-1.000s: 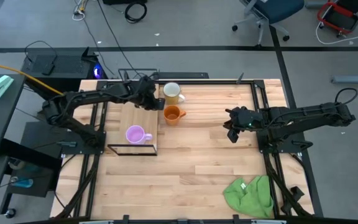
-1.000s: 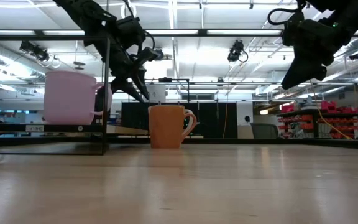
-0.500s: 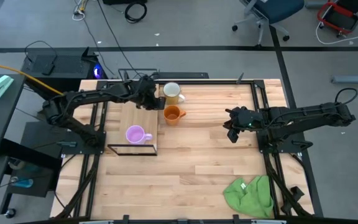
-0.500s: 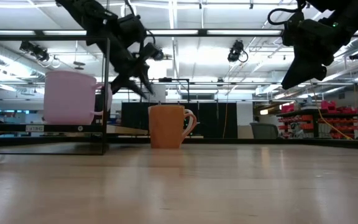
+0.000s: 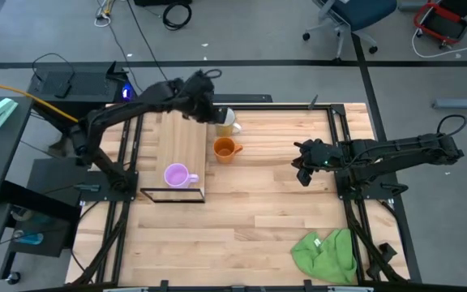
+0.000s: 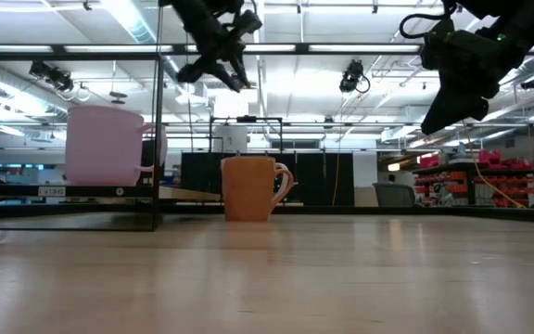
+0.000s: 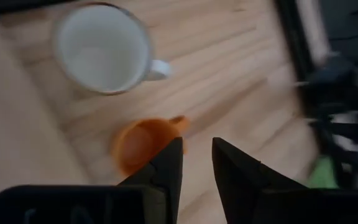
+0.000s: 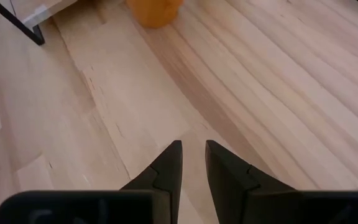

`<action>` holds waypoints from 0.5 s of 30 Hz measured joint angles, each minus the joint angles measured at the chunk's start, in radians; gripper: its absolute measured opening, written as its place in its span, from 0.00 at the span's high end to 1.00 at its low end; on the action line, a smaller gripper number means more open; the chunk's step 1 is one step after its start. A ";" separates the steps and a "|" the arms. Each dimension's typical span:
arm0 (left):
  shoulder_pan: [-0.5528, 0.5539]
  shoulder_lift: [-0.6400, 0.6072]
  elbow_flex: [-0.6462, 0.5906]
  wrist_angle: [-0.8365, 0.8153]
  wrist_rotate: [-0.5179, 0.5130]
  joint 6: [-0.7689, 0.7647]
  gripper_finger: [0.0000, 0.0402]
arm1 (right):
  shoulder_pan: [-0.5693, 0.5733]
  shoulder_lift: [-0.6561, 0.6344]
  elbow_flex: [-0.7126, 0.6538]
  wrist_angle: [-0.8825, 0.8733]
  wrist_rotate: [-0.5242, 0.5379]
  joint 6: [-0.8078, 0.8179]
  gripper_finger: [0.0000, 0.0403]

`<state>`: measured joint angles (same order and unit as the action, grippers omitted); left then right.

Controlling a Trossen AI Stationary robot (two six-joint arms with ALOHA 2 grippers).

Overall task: Stack small to large cups/mugs on shelf
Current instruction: Put the orange mug on the shelf

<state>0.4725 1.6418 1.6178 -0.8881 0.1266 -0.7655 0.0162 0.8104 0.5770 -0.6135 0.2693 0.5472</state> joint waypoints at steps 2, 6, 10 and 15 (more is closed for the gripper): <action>-0.005 0.049 0.104 -0.143 -0.061 0.013 0.77 | 0.000 0.000 0.000 -0.010 0.000 0.000 0.81; -0.034 0.137 0.208 -0.360 -0.158 0.019 0.77 | 0.000 0.000 0.000 -0.026 0.000 0.005 0.81; -0.086 0.196 0.209 -0.369 -0.155 0.025 0.77 | 0.000 0.000 0.000 -0.029 -0.001 0.012 0.81; -0.112 0.268 0.208 -0.419 -0.154 0.055 0.77 | 0.000 0.000 0.000 -0.038 -0.001 0.030 0.81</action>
<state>0.3602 1.9096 1.8259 -1.3069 -0.0269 -0.7106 0.0163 0.8107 0.5770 -0.6518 0.2687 0.5770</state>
